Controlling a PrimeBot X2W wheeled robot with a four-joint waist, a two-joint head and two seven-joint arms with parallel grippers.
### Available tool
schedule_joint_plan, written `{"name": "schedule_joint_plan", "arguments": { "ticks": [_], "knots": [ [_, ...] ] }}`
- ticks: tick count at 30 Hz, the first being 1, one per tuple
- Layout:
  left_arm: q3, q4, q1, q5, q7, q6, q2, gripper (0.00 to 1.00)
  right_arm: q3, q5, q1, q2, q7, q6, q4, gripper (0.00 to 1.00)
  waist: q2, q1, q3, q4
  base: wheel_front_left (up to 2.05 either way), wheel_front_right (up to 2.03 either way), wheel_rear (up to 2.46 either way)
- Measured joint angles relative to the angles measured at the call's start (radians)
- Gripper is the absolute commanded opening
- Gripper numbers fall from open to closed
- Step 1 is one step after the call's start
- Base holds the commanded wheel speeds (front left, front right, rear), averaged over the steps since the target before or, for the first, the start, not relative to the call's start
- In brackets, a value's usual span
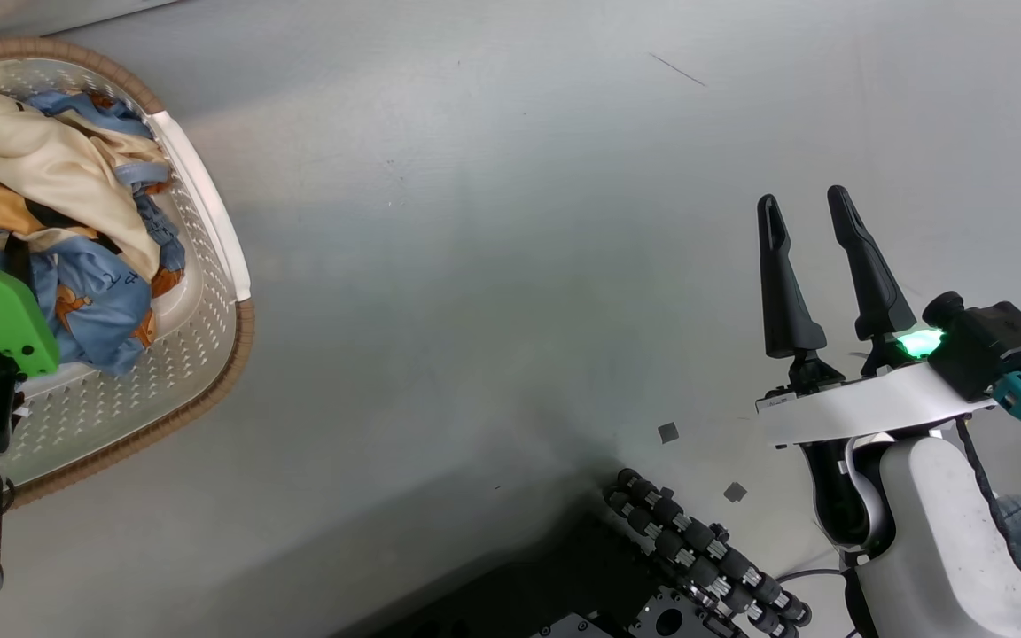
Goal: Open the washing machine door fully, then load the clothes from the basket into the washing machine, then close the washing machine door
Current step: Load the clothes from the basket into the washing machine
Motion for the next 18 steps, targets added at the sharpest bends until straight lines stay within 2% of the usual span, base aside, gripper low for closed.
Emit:
{"name": "schedule_joint_plan", "arguments": {
  "ticks": [13,14,15,16,18],
  "knots": [
    [-0.036,0.05,-0.074,0.031,0.027,0.0,0.002,1.0,-0.022,0.001,0.025,-0.001,0.0,0.0,-0.01,1.0,0.0,0.0,0.015,0.007,0.0,0.0,0.0],
    [-0.04,0.055,-0.078,0.034,0.03,0.0,0.002,0.88,-0.022,0.001,0.025,-0.001,0.0,0.0,-0.011,1.0,0.0,0.0,0.016,0.008,0.0,0.0,0.0],
    [-0.042,0.061,-0.081,0.04,0.03,0.0,0.002,0.49,-0.023,0.001,0.026,-0.001,0.0,0.0,-0.012,1.0,0.0,0.0,0.016,0.008,0.0,0.0,0.0],
    [-0.046,0.065,-0.083,0.046,0.03,0.0,0.002,0.41,-0.024,0.001,0.026,-0.001,0.0,0.0,-0.012,1.0,0.0,0.0,0.017,0.009,0.0,0.0,0.0],
    [-0.064,0.072,-0.091,0.067,0.029,0.0,0.003,0.11,-0.025,0.001,0.026,-0.001,0.0,0.0,-0.013,1.0,0.0,0.0,0.018,0.01,0.0,0.0,0.0]
  ]
}}
